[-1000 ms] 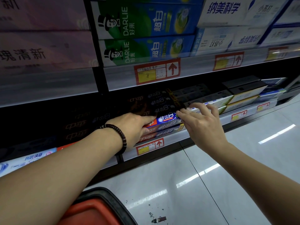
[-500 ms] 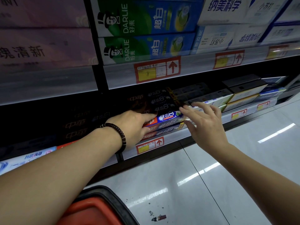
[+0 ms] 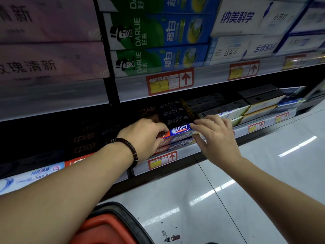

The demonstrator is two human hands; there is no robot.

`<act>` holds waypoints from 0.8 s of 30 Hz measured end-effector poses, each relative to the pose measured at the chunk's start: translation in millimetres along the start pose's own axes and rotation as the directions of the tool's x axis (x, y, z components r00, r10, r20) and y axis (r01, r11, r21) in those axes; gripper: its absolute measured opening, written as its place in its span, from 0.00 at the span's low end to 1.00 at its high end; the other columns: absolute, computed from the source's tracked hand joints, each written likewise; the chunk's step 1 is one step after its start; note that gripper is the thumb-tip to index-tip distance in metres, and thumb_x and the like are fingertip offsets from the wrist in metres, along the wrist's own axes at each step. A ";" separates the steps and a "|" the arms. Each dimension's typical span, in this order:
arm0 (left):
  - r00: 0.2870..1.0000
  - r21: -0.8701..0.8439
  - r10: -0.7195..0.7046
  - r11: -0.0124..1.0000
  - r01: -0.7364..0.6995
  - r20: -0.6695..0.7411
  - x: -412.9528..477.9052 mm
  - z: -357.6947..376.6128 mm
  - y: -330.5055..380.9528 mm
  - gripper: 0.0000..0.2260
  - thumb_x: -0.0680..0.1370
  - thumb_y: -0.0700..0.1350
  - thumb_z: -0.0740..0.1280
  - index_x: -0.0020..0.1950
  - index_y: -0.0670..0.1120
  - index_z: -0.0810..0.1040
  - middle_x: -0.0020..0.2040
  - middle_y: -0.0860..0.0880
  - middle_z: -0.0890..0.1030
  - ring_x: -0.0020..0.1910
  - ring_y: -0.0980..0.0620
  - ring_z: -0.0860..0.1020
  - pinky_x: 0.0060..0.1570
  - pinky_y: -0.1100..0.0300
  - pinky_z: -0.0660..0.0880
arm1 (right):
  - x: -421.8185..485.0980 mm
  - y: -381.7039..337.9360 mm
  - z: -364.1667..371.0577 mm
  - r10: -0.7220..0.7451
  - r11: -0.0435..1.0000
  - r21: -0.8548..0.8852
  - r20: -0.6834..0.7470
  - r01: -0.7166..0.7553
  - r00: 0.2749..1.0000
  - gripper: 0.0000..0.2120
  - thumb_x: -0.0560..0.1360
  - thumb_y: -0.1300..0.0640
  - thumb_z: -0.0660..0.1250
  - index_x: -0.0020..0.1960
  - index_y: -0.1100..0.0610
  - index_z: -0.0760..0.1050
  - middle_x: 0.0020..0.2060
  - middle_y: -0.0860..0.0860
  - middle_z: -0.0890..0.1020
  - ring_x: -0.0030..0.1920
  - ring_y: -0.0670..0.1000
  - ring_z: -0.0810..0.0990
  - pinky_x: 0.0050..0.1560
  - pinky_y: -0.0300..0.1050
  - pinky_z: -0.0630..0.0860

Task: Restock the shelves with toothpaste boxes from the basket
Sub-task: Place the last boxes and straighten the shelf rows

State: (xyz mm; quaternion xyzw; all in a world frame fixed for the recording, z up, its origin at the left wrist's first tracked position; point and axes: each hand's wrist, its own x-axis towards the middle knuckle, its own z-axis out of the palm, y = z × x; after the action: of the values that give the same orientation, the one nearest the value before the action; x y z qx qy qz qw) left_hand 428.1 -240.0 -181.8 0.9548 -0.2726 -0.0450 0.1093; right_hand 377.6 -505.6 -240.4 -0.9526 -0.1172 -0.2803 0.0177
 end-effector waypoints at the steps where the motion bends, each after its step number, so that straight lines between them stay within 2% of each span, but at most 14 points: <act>1: 1.000 0.004 0.004 1.000 -0.004 -0.011 0.3 0.2 0.3 0.18 0.83 0.57 0.66 0.73 0.63 0.72 0.63 0.53 0.77 0.59 0.50 0.78 0.49 0.51 0.83 | 0.3 -1.1 -0.4 0.006 1.000 -0.007 0.006 -0.005 1.000 0.17 0.78 0.50 0.74 0.66 0.54 0.83 0.62 0.51 0.85 0.66 0.56 0.78 0.63 0.53 0.68; 6: 1.000 -0.016 -0.001 1.000 0.001 -0.003 -1.4 0.4 3.4 0.17 0.83 0.55 0.67 0.73 0.62 0.73 0.63 0.52 0.77 0.58 0.49 0.78 0.50 0.51 0.82 | 5.2 -8.1 -10.6 0.015 1.000 -0.020 0.031 -0.015 0.999 0.17 0.78 0.50 0.74 0.64 0.54 0.83 0.60 0.50 0.86 0.64 0.55 0.78 0.61 0.54 0.68; 12: 0.999 -0.068 -0.035 0.997 0.033 -0.034 -7.1 -9.1 12.5 0.15 0.82 0.57 0.66 0.69 0.61 0.74 0.59 0.52 0.77 0.55 0.49 0.78 0.49 0.51 0.82 | 18.9 -24.5 -31.0 0.037 0.999 0.003 0.093 -0.038 0.995 0.16 0.79 0.49 0.73 0.64 0.53 0.83 0.58 0.49 0.85 0.61 0.53 0.79 0.60 0.53 0.72; 17: 0.997 -0.123 -0.070 0.990 0.074 0.037 -15.0 -19.4 23.0 0.16 0.80 0.59 0.68 0.66 0.59 0.76 0.61 0.52 0.76 0.58 0.48 0.77 0.57 0.50 0.79 | 33.1 -48.0 -53.5 0.111 0.988 0.086 0.209 -0.132 0.972 0.15 0.82 0.47 0.67 0.64 0.52 0.82 0.57 0.47 0.83 0.61 0.52 0.77 0.62 0.53 0.76; 20: 0.993 -0.130 -0.077 0.988 0.089 0.091 -27.2 -29.8 21.8 0.15 0.80 0.61 0.67 0.64 0.58 0.78 0.59 0.52 0.77 0.56 0.48 0.78 0.57 0.51 0.79 | 39.4 -62.7 -72.4 0.154 0.973 0.128 0.254 -0.191 0.955 0.14 0.83 0.47 0.66 0.63 0.52 0.82 0.56 0.47 0.83 0.59 0.50 0.77 0.60 0.50 0.78; 24: 0.989 -0.166 -0.123 0.977 0.136 0.084 -51.9 -52.1 15.5 0.13 0.81 0.60 0.65 0.62 0.57 0.79 0.57 0.52 0.78 0.55 0.50 0.78 0.56 0.53 0.79 | 47.9 -84.7 -98.6 0.194 0.952 0.179 0.269 -0.247 0.943 0.12 0.83 0.47 0.66 0.61 0.50 0.82 0.55 0.44 0.83 0.59 0.47 0.76 0.58 0.45 0.76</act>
State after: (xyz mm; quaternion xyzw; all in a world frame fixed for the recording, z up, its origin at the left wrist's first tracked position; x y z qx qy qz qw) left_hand 383.8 -215.7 -126.1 0.9554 -0.2087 -0.1102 0.1776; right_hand 344.6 -422.9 -134.3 -0.9799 -0.0395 -0.1414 0.1352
